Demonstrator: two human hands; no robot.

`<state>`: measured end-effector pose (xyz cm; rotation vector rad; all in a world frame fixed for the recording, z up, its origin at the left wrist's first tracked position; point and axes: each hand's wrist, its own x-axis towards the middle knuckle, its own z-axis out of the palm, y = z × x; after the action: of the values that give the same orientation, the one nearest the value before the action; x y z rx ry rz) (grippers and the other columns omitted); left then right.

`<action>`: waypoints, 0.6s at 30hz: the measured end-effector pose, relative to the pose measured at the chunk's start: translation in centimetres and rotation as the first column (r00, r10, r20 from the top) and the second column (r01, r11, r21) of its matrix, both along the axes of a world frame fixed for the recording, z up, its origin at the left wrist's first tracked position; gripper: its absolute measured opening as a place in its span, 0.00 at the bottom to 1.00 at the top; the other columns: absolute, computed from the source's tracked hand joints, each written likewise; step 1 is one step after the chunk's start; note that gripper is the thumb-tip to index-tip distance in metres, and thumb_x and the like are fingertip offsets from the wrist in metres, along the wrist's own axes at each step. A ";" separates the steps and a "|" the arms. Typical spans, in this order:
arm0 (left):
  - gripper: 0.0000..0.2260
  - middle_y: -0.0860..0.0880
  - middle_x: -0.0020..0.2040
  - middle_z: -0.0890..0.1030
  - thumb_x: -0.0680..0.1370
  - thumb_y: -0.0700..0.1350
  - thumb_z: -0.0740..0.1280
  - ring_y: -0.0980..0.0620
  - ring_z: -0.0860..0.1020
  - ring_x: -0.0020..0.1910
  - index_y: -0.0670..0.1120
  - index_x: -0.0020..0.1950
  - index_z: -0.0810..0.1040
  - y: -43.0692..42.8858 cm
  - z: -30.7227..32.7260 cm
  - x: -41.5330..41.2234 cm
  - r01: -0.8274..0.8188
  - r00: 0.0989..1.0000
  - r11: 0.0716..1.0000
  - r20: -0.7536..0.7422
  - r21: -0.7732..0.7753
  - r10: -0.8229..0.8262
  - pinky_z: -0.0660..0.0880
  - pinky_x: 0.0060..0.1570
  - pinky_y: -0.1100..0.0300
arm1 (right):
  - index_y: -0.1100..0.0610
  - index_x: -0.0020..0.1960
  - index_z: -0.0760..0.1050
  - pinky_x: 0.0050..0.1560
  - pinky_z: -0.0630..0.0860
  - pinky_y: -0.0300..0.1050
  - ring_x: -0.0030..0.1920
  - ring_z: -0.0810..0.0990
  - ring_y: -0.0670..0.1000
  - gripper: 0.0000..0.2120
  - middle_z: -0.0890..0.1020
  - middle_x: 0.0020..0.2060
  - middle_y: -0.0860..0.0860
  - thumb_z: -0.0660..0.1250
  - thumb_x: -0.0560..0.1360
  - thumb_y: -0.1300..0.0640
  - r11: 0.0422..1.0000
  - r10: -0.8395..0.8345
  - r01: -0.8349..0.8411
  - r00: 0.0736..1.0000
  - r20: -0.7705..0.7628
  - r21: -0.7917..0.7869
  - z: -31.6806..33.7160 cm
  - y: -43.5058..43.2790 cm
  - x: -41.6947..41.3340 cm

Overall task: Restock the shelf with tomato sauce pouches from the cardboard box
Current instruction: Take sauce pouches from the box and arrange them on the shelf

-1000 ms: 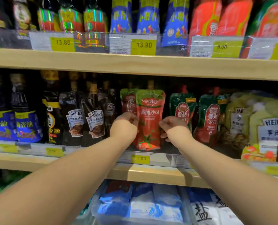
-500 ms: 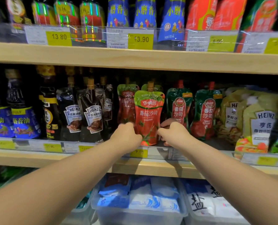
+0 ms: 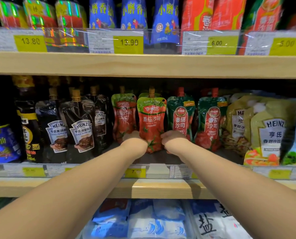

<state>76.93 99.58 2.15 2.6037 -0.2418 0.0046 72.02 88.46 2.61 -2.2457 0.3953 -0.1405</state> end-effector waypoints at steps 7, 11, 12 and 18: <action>0.18 0.41 0.66 0.73 0.76 0.40 0.61 0.41 0.72 0.64 0.43 0.66 0.71 0.8 -0.4 -0.3 0.024 0.999 0.991 0.047 -0.130 -0.018 0.69 0.61 0.56 | 0.62 0.58 0.77 0.58 0.77 0.54 0.57 0.79 0.60 0.14 0.80 0.54 0.58 0.60 0.75 0.58 0.986 -0.061 0.051 0.996 -0.064 -0.158 -0.1 0.8 1.4; 0.20 0.41 0.64 0.74 0.73 0.35 0.61 0.43 0.73 0.62 0.43 0.65 0.73 3.6 -0.3 -1.1 0.038 0.985 0.878 0.167 -0.477 0.048 0.70 0.63 0.57 | 0.57 0.46 0.79 0.52 0.80 0.54 0.48 0.81 0.58 0.09 0.82 0.45 0.55 0.61 0.75 0.57 0.997 -0.063 0.068 0.984 0.169 -0.023 0.2 2.9 -0.2; 0.20 0.43 0.63 0.75 0.72 0.34 0.60 0.45 0.74 0.61 0.45 0.63 0.74 4.6 -0.3 -1.6 0.055 0.975 0.841 0.212 -0.538 0.072 0.71 0.63 0.56 | 0.52 0.42 0.78 0.46 0.81 0.52 0.42 0.80 0.54 0.06 0.81 0.40 0.51 0.62 0.74 0.57 0.996 -0.061 0.044 0.963 0.262 0.073 0.1 3.8 -0.9; 0.15 0.52 0.54 0.76 0.72 0.35 0.60 0.65 0.73 0.42 0.54 0.50 0.73 12.2 -4.0 -6.9 0.039 0.886 0.677 0.339 -0.735 0.317 0.67 0.44 0.77 | 0.46 0.36 0.75 0.38 0.75 0.44 0.36 0.80 0.49 0.05 0.80 0.33 0.45 0.65 0.72 0.51 0.980 0.040 -0.115 0.913 0.406 0.162 -2.3 12.0 -5.5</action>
<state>70.01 111.81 -1.86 1.7629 -0.1440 0.6382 66.51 100.46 0.28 -1.9829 0.0900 -0.4946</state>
